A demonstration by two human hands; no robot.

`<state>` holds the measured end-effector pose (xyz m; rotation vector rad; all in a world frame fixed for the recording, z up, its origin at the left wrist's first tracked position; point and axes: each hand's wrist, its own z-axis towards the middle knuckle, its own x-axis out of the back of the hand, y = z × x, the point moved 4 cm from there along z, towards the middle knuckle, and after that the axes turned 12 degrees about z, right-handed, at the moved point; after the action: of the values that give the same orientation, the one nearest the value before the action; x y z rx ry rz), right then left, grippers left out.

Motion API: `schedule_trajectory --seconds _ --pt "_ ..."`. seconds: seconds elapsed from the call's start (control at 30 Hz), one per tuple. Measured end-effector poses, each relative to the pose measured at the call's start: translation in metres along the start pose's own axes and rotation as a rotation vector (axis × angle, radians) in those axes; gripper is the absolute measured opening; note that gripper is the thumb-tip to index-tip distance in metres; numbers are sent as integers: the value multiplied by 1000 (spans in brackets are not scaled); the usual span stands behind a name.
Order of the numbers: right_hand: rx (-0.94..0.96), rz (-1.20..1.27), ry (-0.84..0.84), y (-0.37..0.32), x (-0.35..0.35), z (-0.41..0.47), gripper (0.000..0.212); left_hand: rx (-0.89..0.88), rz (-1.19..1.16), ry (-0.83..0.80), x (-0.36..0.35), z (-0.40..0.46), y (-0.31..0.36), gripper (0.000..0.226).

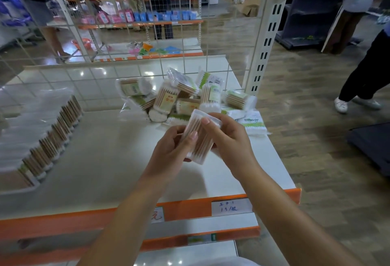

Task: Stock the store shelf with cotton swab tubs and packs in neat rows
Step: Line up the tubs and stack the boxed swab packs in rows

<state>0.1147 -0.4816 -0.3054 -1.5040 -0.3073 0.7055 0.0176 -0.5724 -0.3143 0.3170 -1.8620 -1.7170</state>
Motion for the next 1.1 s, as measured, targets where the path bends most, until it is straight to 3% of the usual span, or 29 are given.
schedule_trajectory --seconds 0.27,0.37,0.5,0.67,0.8,0.93,1.1 --pt "87 -12 63 -18 11 -1 40 -40 -328 -6 -1 -4 6 18" --pt "147 42 110 -24 17 0 24 -131 -372 34 -2 -5 13 18" --pt "153 58 76 -29 19 -2 13 -238 -212 184 -3 -7 21 31" --pt "85 47 -3 -26 13 -7 27 -201 23 330 -9 -7 25 37" --pt "68 -5 -44 -26 14 -5 45 -261 113 331 -13 -11 28 31" --pt "7 -12 -34 -23 15 -4 82 -360 178 301 -14 -16 36 30" --pt "13 1 -50 -17 12 -1 67 -363 172 272 -10 -15 31 31"
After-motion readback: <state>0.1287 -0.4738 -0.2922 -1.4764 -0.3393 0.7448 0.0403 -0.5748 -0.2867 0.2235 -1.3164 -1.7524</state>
